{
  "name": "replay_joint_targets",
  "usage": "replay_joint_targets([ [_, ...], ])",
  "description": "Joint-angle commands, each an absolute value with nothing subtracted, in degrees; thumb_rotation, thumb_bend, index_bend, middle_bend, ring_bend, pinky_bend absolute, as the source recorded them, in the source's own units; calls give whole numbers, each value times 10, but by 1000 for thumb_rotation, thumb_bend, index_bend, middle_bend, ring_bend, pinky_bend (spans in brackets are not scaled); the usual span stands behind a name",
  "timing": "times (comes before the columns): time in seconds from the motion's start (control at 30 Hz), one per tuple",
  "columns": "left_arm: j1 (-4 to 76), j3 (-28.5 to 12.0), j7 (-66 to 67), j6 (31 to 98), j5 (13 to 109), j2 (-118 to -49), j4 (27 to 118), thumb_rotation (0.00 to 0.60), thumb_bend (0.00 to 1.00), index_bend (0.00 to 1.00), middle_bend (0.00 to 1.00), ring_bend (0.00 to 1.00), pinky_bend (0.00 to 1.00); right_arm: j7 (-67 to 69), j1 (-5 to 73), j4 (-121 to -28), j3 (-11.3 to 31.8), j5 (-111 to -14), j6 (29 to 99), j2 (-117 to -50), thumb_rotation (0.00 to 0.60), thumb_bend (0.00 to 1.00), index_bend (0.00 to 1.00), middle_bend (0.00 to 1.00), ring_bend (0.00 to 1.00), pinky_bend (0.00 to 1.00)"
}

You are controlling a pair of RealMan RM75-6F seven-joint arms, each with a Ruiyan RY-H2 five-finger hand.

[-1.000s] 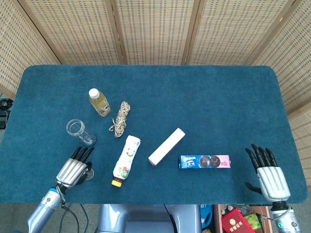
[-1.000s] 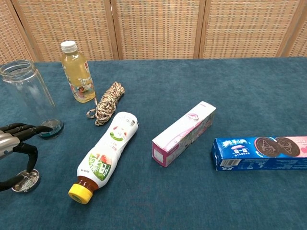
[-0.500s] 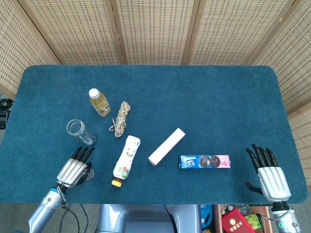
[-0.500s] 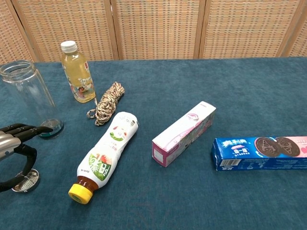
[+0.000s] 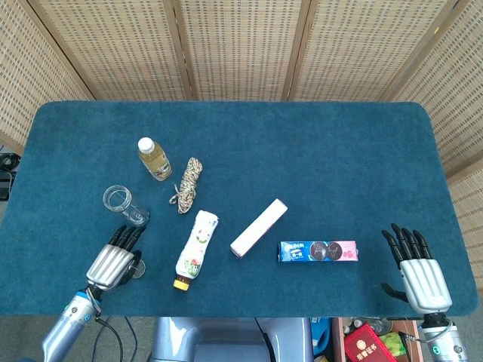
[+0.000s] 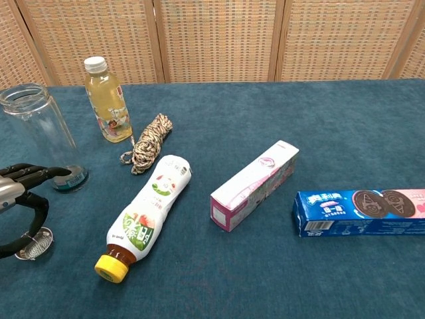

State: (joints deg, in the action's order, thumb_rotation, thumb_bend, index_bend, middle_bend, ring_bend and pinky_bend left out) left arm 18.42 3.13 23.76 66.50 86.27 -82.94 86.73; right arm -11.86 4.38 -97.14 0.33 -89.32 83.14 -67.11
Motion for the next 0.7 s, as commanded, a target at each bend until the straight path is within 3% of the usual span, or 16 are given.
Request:
replay_joint_targets([
  [0.03, 184, 30, 237, 676, 871, -820, 881, 600, 440, 604, 0, 0, 0, -119, 44, -972, 3, -893, 831, -671, 600, 0, 0, 0, 0, 0],
  [0.43, 180, 17, 223, 736, 911, -754, 969, 600, 440, 605, 0, 0, 0, -120, 44, -973, 3, -892, 831, -670, 600, 0, 0, 0, 0, 0],
  [0.7, 197, -20, 219, 753, 917, -652, 1079, 600, 440, 606, 0, 0, 0, -121, 43, -973, 4, -892, 831, -670, 600, 0, 0, 0, 0, 0],
])
